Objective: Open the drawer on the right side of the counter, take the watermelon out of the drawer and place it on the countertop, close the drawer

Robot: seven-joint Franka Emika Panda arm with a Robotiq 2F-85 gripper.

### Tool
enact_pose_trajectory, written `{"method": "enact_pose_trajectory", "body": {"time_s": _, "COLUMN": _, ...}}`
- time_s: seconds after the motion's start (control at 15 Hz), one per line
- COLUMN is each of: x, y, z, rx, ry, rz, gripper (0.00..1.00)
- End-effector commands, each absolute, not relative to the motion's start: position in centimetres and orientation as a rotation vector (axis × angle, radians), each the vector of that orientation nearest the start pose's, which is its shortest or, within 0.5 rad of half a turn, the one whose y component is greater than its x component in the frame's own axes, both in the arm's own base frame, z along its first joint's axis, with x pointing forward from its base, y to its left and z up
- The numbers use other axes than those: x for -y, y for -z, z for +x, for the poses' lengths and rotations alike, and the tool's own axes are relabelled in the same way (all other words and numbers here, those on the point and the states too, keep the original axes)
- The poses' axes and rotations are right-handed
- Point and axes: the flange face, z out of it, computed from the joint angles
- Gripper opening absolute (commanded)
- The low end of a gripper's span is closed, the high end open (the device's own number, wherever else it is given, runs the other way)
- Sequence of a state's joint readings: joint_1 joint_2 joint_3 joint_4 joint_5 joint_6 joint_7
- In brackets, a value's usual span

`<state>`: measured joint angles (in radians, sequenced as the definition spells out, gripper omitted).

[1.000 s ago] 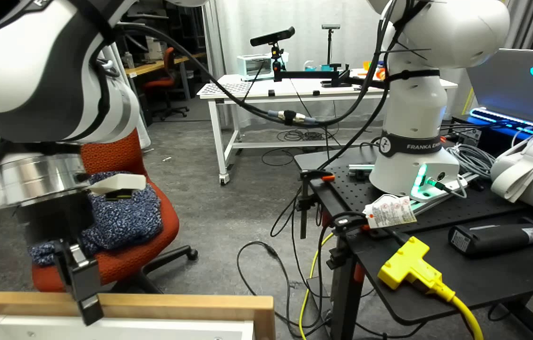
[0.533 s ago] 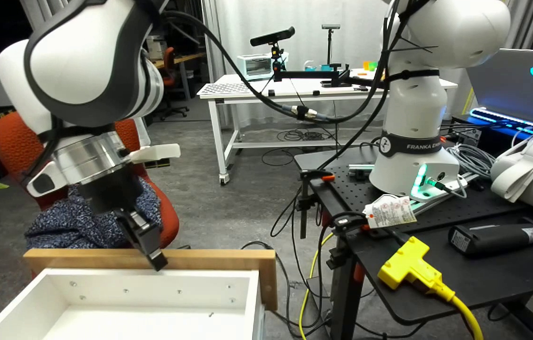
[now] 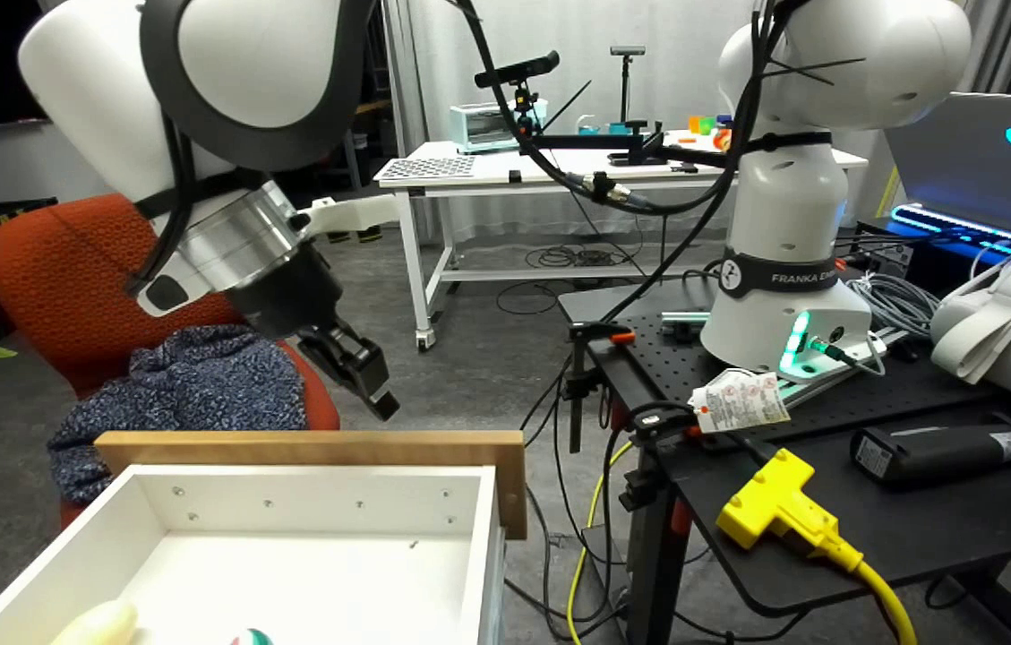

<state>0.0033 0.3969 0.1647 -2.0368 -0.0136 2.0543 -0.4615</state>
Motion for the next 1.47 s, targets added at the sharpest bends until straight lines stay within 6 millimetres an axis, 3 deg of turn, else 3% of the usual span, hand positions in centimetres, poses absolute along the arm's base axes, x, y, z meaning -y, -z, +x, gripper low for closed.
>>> {"method": "enact_pose_trajectory", "body": {"time_s": 0.0, "x": -8.3, "y": -24.9, "z": 52.5, "rx": 0.938, "ry": -0.542, "rz": -2.883, "gripper": 0.0}}
{"method": "enact_pose_trajectory", "body": {"time_s": 0.4, "x": -10.3, "y": -27.1, "z": 54.7, "rx": 0.992, "ry": -0.355, "rz": -2.893, "gripper": 0.0}}
{"method": "enact_pose_trajectory", "body": {"time_s": 0.8, "x": -13.2, "y": -27.5, "z": 58.0, "rx": 1.077, "ry": -0.101, "rz": -2.844, "gripper": 0.0}}
{"method": "enact_pose_trajectory", "body": {"time_s": 0.87, "x": -14.0, "y": -27.4, "z": 58.6, "rx": 1.102, "ry": -0.065, "rz": -2.822, "gripper": 0.26}}
{"method": "enact_pose_trajectory", "body": {"time_s": 0.93, "x": -14.7, "y": -27.1, "z": 59.2, "rx": 1.129, "ry": -0.031, "rz": -2.787, "gripper": 0.27}}
{"method": "enact_pose_trajectory", "body": {"time_s": 1.2, "x": -17.2, "y": -25.8, "z": 61.4, "rx": 1.183, "ry": 0.104, "rz": -2.615, "gripper": 0.57}}
{"method": "enact_pose_trajectory", "body": {"time_s": 1.4, "x": -17.9, "y": -24.1, "z": 62.5, "rx": 1.182, "ry": 0.145, "rz": -2.496, "gripper": 0.79}}
